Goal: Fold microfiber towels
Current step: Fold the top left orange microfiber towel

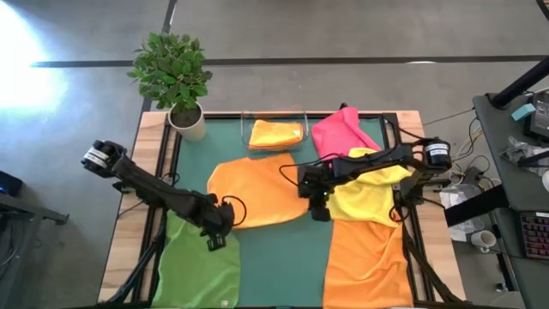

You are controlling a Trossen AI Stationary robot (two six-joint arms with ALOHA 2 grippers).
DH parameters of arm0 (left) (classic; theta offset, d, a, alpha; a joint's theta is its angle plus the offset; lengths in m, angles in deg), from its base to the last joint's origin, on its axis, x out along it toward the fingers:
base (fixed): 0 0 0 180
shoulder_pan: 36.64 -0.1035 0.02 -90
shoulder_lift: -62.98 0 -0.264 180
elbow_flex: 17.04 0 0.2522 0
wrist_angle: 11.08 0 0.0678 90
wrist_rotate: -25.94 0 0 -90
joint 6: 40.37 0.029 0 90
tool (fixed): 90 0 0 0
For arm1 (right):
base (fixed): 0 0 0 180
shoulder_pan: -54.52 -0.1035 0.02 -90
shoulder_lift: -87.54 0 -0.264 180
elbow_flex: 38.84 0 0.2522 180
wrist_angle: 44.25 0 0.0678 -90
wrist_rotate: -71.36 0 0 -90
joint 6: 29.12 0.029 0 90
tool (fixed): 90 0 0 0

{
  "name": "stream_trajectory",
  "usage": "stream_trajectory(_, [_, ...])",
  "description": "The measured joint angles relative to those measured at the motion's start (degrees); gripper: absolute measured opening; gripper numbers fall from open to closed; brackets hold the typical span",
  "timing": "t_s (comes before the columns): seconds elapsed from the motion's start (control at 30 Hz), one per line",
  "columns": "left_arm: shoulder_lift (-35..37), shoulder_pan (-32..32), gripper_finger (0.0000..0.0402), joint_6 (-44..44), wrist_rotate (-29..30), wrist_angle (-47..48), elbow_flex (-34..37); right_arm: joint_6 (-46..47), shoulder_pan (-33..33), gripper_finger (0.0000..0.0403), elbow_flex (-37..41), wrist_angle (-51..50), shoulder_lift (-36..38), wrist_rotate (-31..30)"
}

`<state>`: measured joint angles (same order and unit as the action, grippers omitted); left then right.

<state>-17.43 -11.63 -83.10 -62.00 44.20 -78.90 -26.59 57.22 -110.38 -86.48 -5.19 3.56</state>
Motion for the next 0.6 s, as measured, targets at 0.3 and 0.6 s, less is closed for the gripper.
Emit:
stream_trajectory(0.3, [4.58, 0.00, 0.0000, -0.43, -12.44, 5.12, -5.14, 16.39, -5.01, 0.0009, -7.63, -1.11, 3.26, 0.84])
stream_trajectory(0.6, [9.02, -0.14, 0.0000, -3.04, -10.69, 13.13, -5.79, 21.04, -7.69, 0.0009, -11.41, -1.58, 3.06, -8.73])
